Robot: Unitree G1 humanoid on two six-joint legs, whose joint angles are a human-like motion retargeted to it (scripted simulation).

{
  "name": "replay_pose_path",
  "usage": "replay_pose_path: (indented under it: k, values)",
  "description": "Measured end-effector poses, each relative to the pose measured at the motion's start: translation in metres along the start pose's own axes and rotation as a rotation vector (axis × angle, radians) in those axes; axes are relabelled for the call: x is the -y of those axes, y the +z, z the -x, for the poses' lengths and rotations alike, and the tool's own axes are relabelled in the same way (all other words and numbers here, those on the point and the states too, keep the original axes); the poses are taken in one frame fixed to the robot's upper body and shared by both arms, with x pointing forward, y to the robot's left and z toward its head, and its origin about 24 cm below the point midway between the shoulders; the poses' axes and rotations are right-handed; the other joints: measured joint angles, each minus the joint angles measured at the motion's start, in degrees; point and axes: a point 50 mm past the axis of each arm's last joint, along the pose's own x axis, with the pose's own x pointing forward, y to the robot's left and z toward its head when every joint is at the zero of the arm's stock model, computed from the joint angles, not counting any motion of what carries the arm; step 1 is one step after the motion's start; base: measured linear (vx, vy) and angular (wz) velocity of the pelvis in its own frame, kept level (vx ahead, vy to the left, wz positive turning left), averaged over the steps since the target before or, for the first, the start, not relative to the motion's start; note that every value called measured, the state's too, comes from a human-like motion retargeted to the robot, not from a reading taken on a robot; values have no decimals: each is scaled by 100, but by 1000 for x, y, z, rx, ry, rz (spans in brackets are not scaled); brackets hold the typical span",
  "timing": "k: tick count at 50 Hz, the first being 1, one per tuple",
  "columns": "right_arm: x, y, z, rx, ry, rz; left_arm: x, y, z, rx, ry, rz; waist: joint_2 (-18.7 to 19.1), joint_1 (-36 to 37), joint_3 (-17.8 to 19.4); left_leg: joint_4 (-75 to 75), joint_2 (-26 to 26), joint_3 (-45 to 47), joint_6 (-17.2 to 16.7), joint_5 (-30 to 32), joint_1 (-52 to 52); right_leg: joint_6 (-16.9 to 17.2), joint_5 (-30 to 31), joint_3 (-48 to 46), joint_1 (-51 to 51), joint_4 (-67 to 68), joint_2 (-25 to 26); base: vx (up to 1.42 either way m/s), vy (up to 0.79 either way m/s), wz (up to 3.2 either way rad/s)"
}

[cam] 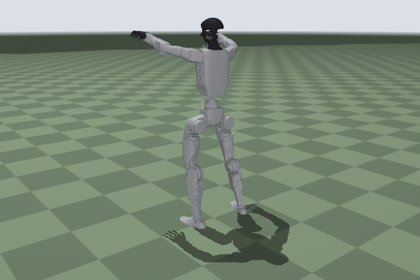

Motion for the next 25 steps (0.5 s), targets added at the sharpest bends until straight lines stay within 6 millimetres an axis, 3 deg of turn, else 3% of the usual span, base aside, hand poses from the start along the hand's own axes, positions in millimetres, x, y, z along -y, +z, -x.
replay_pose_path:
  k: [13,20,22,25]
  values:
    - [-1,7,-4,13,18,-22,3,-6,-4,-55,6,31,72,12,-108,287,103,87,109,-162,233,-67,-107,113,227,163,39,0,0,0]
    - [-4,1,-1,-3,32,-28,1,0,-5,-28,7,22,97,26,-108,327,133,98,81,-157,187,-60,-103,134,182,170,61,0,0,0]
    - [-1,-4,-2,-50,12,2,-1,3,-5,-8,3,53,135,-14,-33,378,206,77,-135,-250,160,-69,-196,98,208,140,133,0,0,0]
    - [-1,-5,-1,-61,11,-5,-4,2,-5,-7,5,45,152,-38,-2,401,229,72,-157,-249,121,-75,-217,96,180,148,151,0,0,0]
